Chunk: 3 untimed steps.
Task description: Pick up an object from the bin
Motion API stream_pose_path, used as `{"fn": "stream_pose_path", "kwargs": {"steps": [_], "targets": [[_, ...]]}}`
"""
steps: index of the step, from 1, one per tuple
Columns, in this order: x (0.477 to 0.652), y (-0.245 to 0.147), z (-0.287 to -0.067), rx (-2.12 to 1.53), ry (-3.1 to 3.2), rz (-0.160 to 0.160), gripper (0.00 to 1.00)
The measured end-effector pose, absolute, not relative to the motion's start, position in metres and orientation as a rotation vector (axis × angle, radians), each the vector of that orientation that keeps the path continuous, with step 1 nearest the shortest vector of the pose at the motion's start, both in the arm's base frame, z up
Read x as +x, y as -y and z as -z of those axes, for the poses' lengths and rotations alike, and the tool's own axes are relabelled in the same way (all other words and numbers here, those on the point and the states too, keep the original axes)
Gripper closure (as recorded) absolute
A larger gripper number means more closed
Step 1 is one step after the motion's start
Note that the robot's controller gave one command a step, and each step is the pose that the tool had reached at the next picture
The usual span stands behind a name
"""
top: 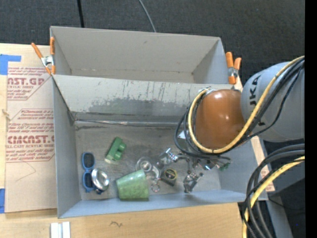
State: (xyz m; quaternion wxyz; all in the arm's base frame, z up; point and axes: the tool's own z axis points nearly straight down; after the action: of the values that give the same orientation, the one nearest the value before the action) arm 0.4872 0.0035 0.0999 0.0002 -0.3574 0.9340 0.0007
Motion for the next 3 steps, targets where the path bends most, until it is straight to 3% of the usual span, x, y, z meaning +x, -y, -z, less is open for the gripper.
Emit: {"fn": "stream_pose_path", "kwargs": {"steps": [1,2,3], "targets": [[0.498,-0.018,-0.106,-1.269,-2.871,-0.003,0.00],[0.517,-0.059,-0.077,-1.248,-2.877,0.013,0.00],[0.541,-0.065,-0.075,-1.105,-2.950,-0.002,0.00]]}}
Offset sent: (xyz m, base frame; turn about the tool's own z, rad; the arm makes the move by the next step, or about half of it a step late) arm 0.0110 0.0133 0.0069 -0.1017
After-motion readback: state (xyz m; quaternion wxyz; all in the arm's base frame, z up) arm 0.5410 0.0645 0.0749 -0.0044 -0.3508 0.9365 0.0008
